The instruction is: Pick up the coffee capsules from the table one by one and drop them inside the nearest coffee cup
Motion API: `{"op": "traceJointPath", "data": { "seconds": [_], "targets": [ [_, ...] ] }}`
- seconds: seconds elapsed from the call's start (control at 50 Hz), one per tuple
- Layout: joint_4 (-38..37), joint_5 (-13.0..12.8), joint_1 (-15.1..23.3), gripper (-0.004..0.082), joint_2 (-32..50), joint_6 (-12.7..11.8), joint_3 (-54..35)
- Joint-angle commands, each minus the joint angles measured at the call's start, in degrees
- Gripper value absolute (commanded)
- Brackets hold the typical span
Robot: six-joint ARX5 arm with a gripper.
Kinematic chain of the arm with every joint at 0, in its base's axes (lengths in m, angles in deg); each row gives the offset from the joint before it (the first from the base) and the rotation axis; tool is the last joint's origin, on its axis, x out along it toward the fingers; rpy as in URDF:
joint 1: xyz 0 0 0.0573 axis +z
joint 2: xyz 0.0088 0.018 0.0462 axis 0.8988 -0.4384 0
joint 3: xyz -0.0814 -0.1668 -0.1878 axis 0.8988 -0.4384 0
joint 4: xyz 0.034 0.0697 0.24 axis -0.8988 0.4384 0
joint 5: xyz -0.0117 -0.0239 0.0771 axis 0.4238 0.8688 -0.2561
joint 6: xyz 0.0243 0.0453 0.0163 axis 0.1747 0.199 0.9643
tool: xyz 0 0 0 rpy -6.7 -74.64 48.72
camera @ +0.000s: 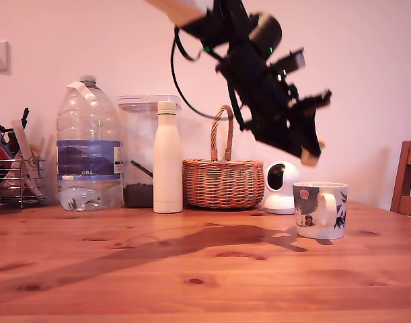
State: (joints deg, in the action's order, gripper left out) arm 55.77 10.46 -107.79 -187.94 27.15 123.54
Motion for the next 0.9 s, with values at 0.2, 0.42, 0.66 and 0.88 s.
{"op": "traceJointPath", "data": {
  "seconds": [0.2, 0.42, 0.66, 0.88],
  "targets": [
    [-1.4, 0.0, -0.2, 0.0130, -2.6, -0.3, 0.4],
    [-0.9, 0.1, -0.2, 0.0130, -2.6, -0.3, 0.4],
    [0.0, 0.1, -0.2, 0.0133, -2.6, -0.3, 0.4],
    [-0.9, 0.0, -0.2, 0.0527, -2.6, -1.2, 0.4]
  ]
}}
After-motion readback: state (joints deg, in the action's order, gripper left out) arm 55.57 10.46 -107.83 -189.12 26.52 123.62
